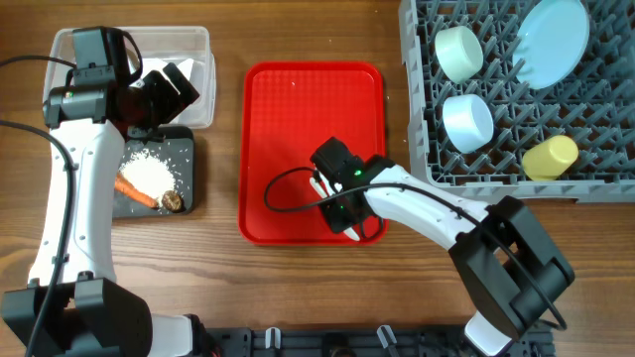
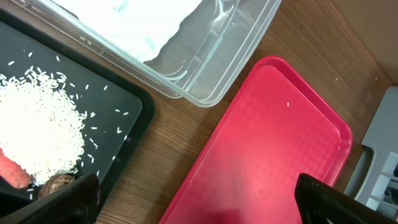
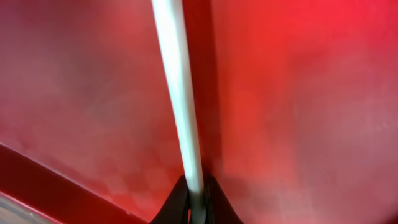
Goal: Sort waste into correct bins and load items into the dishwasher rack
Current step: 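Move the right gripper to the white spoon on the red tray and grasp it, then carry the white spoon with the right gripper into the dish rack and release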
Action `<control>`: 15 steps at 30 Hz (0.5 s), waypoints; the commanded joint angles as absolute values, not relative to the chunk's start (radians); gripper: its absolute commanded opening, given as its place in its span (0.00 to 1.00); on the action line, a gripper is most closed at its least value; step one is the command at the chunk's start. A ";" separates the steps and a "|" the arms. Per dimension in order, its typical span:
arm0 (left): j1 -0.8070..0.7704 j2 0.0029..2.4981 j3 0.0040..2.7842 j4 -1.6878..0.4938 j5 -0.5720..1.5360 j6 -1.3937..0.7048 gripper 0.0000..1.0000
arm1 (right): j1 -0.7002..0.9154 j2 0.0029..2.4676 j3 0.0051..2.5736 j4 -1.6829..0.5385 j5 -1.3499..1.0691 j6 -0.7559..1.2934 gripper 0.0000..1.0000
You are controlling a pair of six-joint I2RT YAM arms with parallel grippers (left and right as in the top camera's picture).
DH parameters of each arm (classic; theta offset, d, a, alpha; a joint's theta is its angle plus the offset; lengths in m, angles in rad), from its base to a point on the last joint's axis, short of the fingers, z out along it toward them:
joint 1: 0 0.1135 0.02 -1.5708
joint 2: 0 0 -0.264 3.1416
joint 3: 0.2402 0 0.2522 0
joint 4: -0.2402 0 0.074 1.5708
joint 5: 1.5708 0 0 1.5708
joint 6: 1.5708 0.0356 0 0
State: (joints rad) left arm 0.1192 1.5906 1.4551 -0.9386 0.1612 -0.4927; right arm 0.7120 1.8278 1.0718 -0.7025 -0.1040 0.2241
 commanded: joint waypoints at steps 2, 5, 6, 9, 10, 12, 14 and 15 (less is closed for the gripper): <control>0.123 1.592 1.470 -0.937 0.155 -0.505 1.00 | 0.690 1.858 1.152 -0.787 -0.089 0.238 0.04; 0.123 1.592 1.470 -0.937 0.155 -0.505 1.00 | 0.673 1.852 1.253 -0.831 -0.085 0.236 0.04; 0.123 1.592 1.470 -0.937 0.155 -0.505 1.00 | 0.663 1.843 1.303 -0.847 -0.085 0.234 0.04; 0.123 1.592 1.470 -0.937 0.155 -0.505 1.00 | 0.628 1.814 1.411 -0.878 -0.084 0.207 0.04; 0.123 1.592 1.470 -0.937 0.155 -0.505 1.00 | 0.612 1.801 1.446 -0.891 -0.075 0.202 0.04; 0.123 1.592 1.470 -0.937 0.155 -0.505 1.00 | 0.575 1.777 1.523 -0.932 -0.032 0.201 0.04; 0.123 1.592 1.470 -0.936 0.155 -0.505 1.00 | 0.531 1.753 1.586 -0.973 0.022 0.183 0.04; 0.123 1.592 1.470 -0.936 0.155 -0.505 1.00 | 0.507 1.742 1.611 -0.990 0.056 0.183 0.04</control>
State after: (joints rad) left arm 0.1192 1.5906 1.4551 -0.9386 0.1612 -0.4927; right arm 0.5838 1.8198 1.5066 -0.9466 -0.0643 0.2096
